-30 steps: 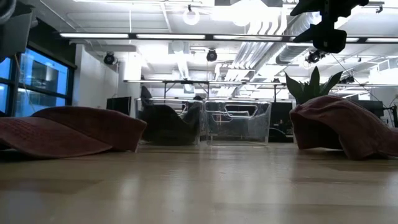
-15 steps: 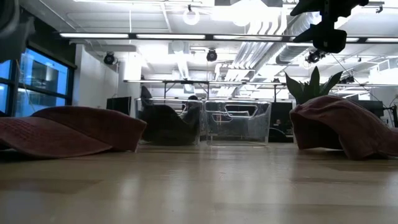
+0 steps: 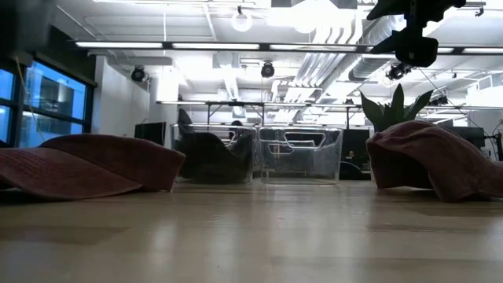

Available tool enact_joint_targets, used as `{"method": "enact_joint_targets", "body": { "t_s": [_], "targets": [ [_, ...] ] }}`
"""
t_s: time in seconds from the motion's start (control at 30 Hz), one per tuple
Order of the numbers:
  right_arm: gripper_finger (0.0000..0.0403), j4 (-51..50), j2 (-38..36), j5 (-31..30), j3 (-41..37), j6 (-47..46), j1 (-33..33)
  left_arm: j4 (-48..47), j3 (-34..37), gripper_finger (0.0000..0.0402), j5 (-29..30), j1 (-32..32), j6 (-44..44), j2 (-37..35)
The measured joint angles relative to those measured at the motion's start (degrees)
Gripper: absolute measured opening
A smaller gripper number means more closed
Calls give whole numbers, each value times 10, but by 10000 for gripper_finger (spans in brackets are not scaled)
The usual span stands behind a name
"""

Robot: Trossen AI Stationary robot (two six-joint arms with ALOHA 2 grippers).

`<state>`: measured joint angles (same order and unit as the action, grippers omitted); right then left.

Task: Pick & Place hat
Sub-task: Put the left red cap into the right transparent bin

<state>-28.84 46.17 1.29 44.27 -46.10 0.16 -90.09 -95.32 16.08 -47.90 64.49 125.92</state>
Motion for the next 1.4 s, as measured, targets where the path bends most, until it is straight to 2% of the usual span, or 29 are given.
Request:
{"method": "enact_joint_targets", "body": {
  "t_s": [0.47,0.8,0.87,0.97,1.23,1.4],
  "targets": [
    [250,0,0,0,0,0,0,1,80,287,57,21,-10,-14],
    [250,0,0,0,0,0,0,1,111,280,68,29,3,-13],
    [250,0,0,0,0,0,0,1,111,263,72,29,5,-13],
    [250,0,0,0,0,0,0,1,111,214,71,29,14,-13],
    [250,0,0,0,0,1,0,-14,110,27,70,29,17,-14],
    [250,0,0,0,0,1,0,-10,104,11,65,29,17,-17]
  ]
}}
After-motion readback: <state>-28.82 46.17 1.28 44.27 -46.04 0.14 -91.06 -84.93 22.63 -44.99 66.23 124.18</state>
